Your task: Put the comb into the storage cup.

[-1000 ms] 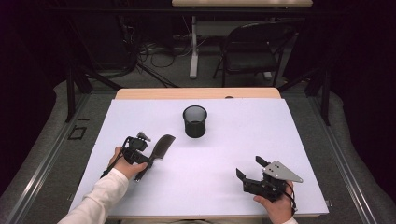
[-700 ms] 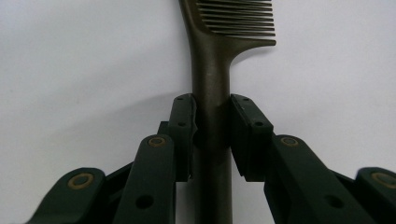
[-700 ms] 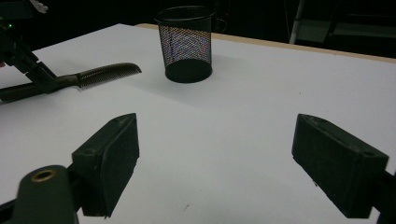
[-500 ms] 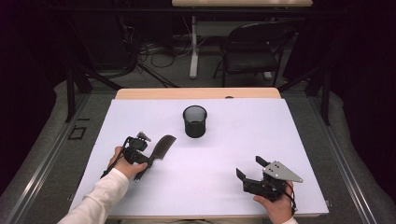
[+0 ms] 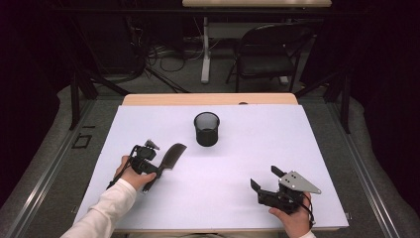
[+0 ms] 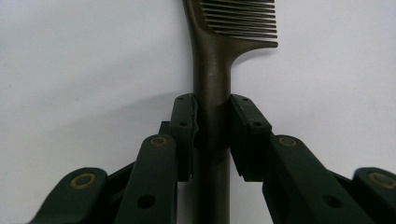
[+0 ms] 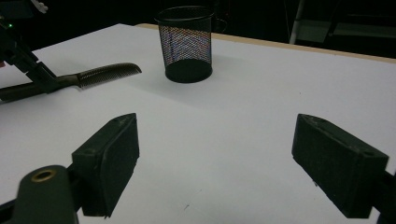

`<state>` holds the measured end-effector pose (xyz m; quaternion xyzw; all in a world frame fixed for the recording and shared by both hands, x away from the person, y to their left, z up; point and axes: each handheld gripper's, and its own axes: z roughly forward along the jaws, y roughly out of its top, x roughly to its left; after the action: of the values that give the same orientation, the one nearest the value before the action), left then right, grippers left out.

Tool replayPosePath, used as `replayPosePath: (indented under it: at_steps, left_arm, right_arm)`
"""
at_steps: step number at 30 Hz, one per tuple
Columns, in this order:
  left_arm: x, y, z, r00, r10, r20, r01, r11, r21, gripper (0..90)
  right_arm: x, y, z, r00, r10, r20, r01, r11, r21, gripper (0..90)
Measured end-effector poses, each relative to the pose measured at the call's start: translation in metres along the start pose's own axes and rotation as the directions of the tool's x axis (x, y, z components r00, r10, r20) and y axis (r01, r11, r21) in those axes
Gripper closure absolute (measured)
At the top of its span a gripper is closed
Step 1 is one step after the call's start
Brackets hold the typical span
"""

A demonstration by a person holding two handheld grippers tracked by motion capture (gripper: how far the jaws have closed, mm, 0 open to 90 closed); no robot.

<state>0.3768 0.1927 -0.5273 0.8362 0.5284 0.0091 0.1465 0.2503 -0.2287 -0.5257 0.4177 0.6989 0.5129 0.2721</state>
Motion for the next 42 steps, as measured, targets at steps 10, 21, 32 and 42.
replayPosePath:
  at_steps: [10,21,32,42]
  left_arm:
    - [-0.001,0.000,0.000,1.0000,0.003,0.007,-0.003,1.0000,0.004,72.0]
    - [0.000,-0.001,-0.003,0.9999,0.001,0.011,-0.001,0.9999,-0.017,72.0]
    - [0.003,-0.002,-0.013,0.9998,-0.006,0.018,0.008,0.9976,-0.069,72.0]
    - [0.004,-0.003,-0.028,0.9994,-0.005,0.033,0.010,0.9882,-0.153,72.1]
  right_arm:
    - [0.000,0.000,0.000,1.0000,0.000,0.000,0.000,1.000,-0.001,14.7]
    - [0.000,0.000,0.000,1.0000,-0.002,-0.002,0.002,1.000,0.001,14.8]
    - [0.000,0.000,0.001,1.0000,-0.004,-0.003,0.004,1.000,0.004,14.8]
    - [0.001,-0.001,0.001,1.0000,-0.005,-0.002,0.005,1.000,0.000,14.8]
